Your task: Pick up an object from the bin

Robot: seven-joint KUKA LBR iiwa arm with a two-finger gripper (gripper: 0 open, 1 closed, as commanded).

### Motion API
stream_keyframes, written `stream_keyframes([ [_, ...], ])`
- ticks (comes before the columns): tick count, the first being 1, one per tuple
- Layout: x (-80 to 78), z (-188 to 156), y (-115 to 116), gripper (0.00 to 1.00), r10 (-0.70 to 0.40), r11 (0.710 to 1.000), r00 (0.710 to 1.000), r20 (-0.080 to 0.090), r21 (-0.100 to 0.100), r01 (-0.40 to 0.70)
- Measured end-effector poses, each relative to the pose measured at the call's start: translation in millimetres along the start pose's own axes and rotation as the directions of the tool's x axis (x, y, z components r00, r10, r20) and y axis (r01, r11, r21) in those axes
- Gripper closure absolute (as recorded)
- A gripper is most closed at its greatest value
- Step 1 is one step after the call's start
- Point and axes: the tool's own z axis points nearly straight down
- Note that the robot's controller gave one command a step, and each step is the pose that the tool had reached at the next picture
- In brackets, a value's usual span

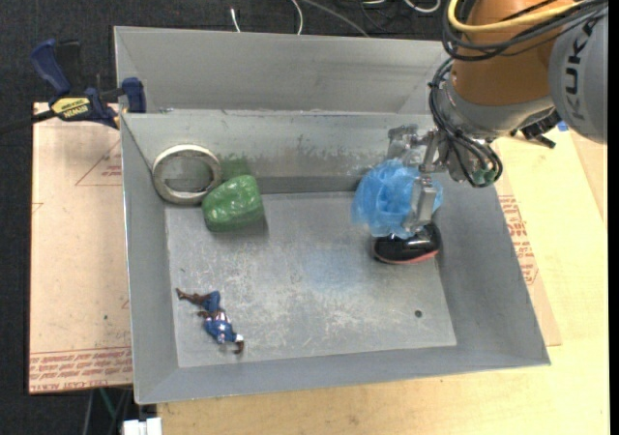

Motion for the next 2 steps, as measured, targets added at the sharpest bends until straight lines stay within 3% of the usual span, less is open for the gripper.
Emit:
stream_keyframes([
  [1, -22.9, 17.1, -8.1, 0.00, -0.102, 0.995, 0.995, 0.004, 0.001, 0.102],
  [2, -20.0, 30.0, -5.7, 0.00, -0.173, 0.985, 0.985, 0.003, 0.000, 0.173],
])
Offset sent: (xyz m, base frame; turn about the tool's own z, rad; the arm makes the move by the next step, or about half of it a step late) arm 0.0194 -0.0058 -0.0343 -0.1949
